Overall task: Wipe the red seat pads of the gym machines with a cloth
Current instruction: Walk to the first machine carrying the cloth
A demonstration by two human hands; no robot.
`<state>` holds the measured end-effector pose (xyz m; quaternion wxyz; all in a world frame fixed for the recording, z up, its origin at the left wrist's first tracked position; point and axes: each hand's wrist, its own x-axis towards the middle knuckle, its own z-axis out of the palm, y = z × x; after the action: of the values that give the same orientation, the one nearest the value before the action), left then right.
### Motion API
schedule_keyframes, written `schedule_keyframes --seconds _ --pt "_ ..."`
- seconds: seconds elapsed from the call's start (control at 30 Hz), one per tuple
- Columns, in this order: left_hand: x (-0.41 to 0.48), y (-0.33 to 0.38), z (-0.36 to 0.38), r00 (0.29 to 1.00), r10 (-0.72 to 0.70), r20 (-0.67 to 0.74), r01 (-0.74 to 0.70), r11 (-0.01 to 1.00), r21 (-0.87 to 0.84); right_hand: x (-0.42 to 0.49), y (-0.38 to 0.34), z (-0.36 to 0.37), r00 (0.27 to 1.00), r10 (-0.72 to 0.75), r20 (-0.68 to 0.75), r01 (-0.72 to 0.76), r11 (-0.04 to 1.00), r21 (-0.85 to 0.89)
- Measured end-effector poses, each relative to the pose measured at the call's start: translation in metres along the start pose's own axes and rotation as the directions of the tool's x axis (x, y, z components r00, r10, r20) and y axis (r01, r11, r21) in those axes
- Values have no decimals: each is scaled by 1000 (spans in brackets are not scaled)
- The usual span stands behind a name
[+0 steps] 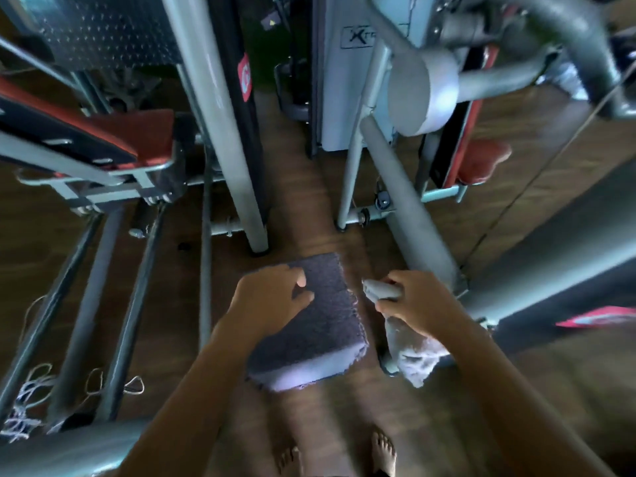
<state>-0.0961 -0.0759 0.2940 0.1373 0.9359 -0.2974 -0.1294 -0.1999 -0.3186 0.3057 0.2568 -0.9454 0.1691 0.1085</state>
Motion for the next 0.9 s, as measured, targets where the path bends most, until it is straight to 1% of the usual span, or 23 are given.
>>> schedule_keyframes --seconds 0.07,0.17,0.2,0.27,0.33,0.4,0.47,0.53,0.63,0.73,0.9 --pt "1 8 -2 995 96 -18 -95 995 34 -19 0 4 997 61 -43 -60 998 29" --pt "5 25 -2 973 230 -10 -228 969 99 -47 1 5 986 164 -30 -161 983 87" --pt "6 32 -2 963 269 0 -267 956 122 -57 5 6 980 192 -45 -187 978 92" --pt "9 48 1 939 343 18 -342 927 154 -77 16 6 958 259 -121 -252 965 66" --pt "11 67 4 916 401 34 -401 902 159 -99 29 5 917 334 -217 -331 942 50" --pt "12 91 10 889 455 54 -458 875 159 -123 43 -1 877 401 -265 -396 915 74" --pt "13 120 18 851 519 74 -524 835 169 -146 59 -9 836 468 -286 -452 884 121" --pt "11 156 26 815 569 112 -578 786 219 -168 76 -16 793 521 -315 -493 853 170" --pt "3 219 41 735 662 143 -672 686 279 -198 107 -24 730 583 -357 -543 812 215" --pt "0 280 57 660 739 132 -743 618 256 -229 141 -35 666 643 -379 -602 763 236" --pt "3 375 84 587 788 186 -806 546 229 -280 203 -63 574 706 -414 -655 700 286"
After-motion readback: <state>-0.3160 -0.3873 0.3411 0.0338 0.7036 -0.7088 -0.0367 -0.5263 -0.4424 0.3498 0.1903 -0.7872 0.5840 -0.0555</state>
